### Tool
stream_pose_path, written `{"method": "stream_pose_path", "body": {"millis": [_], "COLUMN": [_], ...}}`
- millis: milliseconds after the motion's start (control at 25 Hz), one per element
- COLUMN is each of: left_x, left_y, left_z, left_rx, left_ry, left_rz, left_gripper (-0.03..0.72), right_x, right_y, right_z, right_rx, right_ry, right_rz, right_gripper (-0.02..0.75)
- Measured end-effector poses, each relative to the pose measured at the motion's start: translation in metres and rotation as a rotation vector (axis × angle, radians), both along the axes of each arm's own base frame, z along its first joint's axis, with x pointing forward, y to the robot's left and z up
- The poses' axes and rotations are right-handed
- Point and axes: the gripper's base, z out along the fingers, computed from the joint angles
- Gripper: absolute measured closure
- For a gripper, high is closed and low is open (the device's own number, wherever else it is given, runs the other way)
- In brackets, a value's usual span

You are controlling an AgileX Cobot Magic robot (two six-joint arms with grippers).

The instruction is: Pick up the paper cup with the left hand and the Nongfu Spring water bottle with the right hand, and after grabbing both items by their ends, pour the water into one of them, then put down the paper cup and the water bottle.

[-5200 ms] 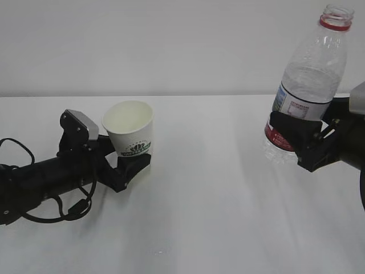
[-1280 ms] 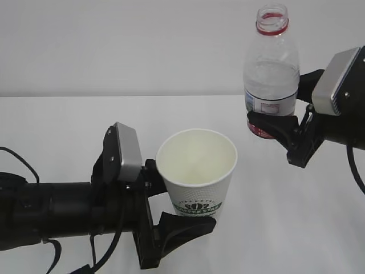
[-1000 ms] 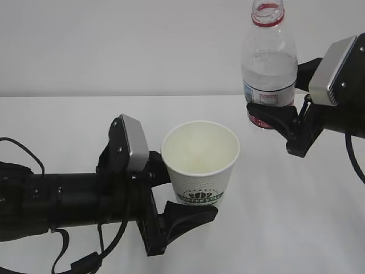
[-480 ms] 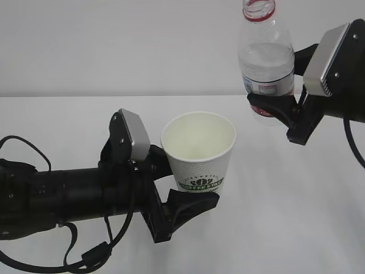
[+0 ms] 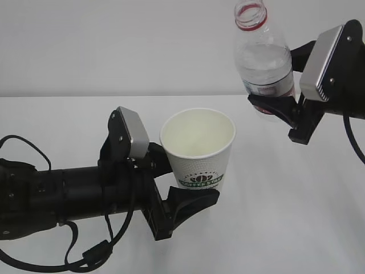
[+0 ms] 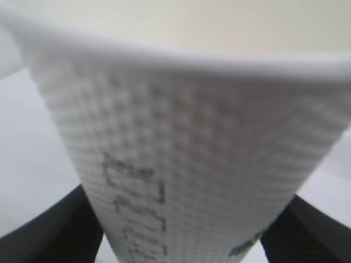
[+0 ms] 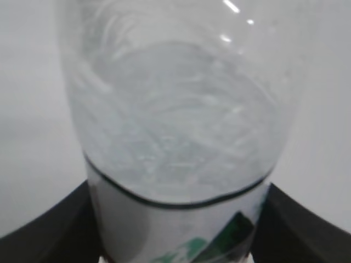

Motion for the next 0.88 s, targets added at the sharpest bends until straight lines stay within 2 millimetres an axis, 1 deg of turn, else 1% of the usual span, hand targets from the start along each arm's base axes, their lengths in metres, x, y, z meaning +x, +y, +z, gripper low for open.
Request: {"method": "stream_pose_path", "body": {"millis": [440,680,880], "left_x": [0.0000,0.0000,0.0000], "left_y": [0.0000,0.0000,-0.0001], "left_z": [0.0001,0.0001,0.0003], "left_rx": [0.002,0.012,0.011], "left_ry": [-0.011,-0.038,-0.042], "left_rz": [-0.002,-0.009,-0.010], "left_gripper": [0.090,0.090,0.092], "right_x": [0.0010,0.0012,0.0032], "right_y": [-0.0021,-0.0027,-0.0030], "right_z": [-0.0023,-0.0029,0.0038], "right_rx": [-0.095,-0.112,-0.131], "right_ry": [-0.047,-0.053,-0.079], "right_rz": [0.002,0.001,0.001], "right_gripper": [0.210,0.210,0.210]}}
